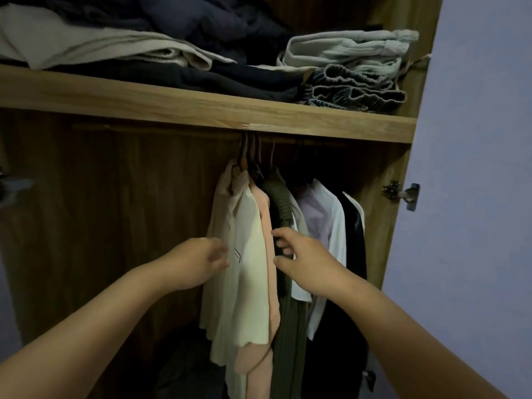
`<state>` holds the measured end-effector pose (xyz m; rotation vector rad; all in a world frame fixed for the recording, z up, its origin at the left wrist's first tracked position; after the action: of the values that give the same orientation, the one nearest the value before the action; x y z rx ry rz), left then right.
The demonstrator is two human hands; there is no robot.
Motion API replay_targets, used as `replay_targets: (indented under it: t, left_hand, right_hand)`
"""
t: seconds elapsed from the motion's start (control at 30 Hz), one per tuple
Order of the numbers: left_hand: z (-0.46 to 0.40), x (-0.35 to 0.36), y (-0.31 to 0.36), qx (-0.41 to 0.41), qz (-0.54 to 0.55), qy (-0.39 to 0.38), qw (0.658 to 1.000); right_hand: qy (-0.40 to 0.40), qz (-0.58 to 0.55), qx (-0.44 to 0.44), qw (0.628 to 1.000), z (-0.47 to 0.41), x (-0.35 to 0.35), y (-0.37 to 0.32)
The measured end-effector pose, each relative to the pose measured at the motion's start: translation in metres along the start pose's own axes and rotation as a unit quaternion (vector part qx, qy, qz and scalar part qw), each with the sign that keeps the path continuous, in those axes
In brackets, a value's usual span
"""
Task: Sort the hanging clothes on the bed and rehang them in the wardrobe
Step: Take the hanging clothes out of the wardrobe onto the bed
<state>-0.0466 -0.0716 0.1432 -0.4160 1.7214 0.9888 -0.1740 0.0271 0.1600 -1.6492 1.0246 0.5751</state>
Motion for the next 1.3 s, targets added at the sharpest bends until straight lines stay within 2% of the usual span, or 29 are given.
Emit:
replay_targets:
  t: [0.2, 0.4, 0.5, 0.6, 0.73, 0.9, 1.07, 1.13, 1.3]
  left_hand:
    - [-0.037, -0.013, -0.029, -0.032, 0.029, 0.038, 0.998]
    - [-0.079, -0.028, -0.058, -0.034, 0.049, 0.059, 0.996]
    - [-0.1, -0.035, -0.068, -0.028, 0.06, 0.057, 0.996]
    - [-0.118, -0.043, -0.081, -0.019, 0.089, 0.058, 0.994]
    - [-0.14, -0.059, -0.096, 0.001, 0.13, 0.086, 0.988]
    - [-0.16, -0.07, -0.113, 0.005, 0.161, 0.118, 0.98]
    - [-0.169, -0.082, -0.125, 0.008, 0.199, 0.159, 0.967]
    - [-0.171, -0.087, -0.127, 0.01, 0.207, 0.175, 0.963]
    - [-0.171, -0.099, -0.125, 0.017, 0.22, 0.215, 0.951]
  right_hand:
    - [0.044, -0.118, -0.027, 0.992, -0.075, 0.01, 0.017]
    - [0.086, -0.126, -0.026, 0.988, -0.133, 0.032, 0.031]
    - [0.123, -0.196, -0.031, 0.972, -0.155, 0.036, 0.031]
    - [0.125, -0.349, 0.037, 0.928, -0.174, 0.052, 0.036]
    - [0.126, -0.441, 0.087, 0.885, -0.209, 0.083, 0.035]
    - [0.101, -0.578, 0.112, 0.802, -0.239, 0.096, 0.023]
    - [0.091, -0.688, 0.044, 0.719, -0.243, 0.089, 0.009]
    - [0.1, -0.71, 0.017, 0.697, -0.245, 0.078, 0.005]
    - [0.059, -0.754, -0.047, 0.653, -0.237, 0.047, -0.005]
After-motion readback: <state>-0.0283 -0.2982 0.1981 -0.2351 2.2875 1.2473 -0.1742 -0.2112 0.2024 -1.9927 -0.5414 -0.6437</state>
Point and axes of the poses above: each hand's wrist, its own z-axis away from the middle knuckle, its own x-axis out of the palm, y = z × x, the point moved 9 cm from there along -z, towards the middle knuckle, and after that the axes turned 5 degrees about -x, right-handed, at the moved point
